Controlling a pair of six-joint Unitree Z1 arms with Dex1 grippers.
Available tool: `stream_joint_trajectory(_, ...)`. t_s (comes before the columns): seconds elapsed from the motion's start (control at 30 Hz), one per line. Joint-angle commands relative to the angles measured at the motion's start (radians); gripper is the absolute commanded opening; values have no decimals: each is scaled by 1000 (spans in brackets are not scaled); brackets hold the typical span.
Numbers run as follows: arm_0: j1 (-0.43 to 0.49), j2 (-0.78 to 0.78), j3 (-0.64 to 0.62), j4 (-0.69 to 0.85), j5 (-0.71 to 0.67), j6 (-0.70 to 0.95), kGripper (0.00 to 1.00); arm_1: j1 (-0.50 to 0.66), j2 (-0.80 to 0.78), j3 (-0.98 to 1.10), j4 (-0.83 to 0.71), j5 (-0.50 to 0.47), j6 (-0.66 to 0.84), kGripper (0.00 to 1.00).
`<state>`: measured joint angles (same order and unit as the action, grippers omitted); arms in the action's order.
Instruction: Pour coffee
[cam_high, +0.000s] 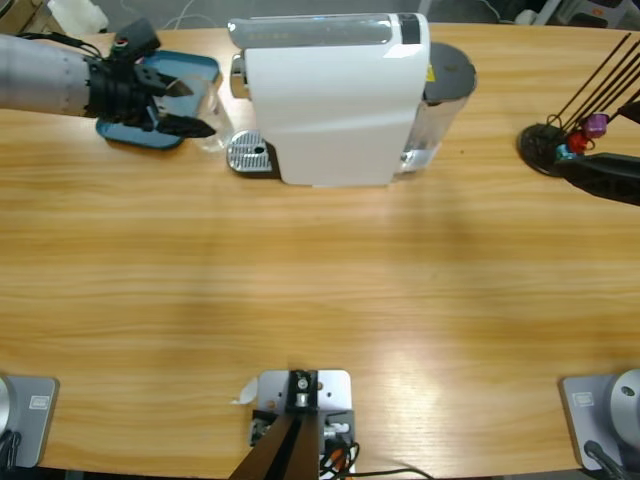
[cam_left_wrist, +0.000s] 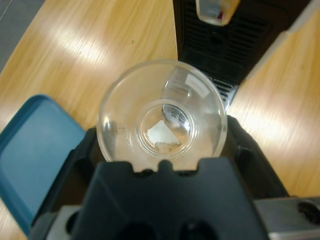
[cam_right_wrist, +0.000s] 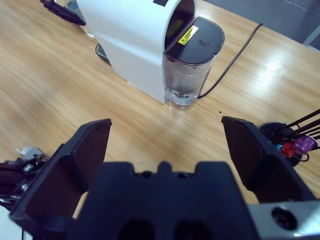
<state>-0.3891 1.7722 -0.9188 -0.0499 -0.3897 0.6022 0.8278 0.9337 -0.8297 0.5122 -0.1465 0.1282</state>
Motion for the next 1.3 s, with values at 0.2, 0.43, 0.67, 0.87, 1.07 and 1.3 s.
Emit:
stream_joint_trajectory(0.2, -105, 156, -74, -43, -20, -22, 0, -10, -13, 34, 14, -15, -27, 1000)
stream_joint_trajectory(0.43, -106, 146, -44, -44, -20, -22, 0, -10, -14, 35, 11, -16, -27, 1000)
stream_joint_trajectory(0.67, -107, 155, -34, -41, -21, -35, 582, -10, -10, 34, 7, -16, -27, 1000)
stream_joint_trajectory(0.87, -103, 136, -8, -41, -20, -35, 821, -10, -4, 37, 0, -16, -27, 1000)
stream_joint_trajectory(1.07, -100, 130, -12, -42, -12, -43, 996, -10, -1, 36, -1, -15, -27, 1000)
stream_joint_trajectory(1.3, -70, 74, 8, -41, -17, -48, 996, -10, 17, 31, -21, -15, -28, 1000)
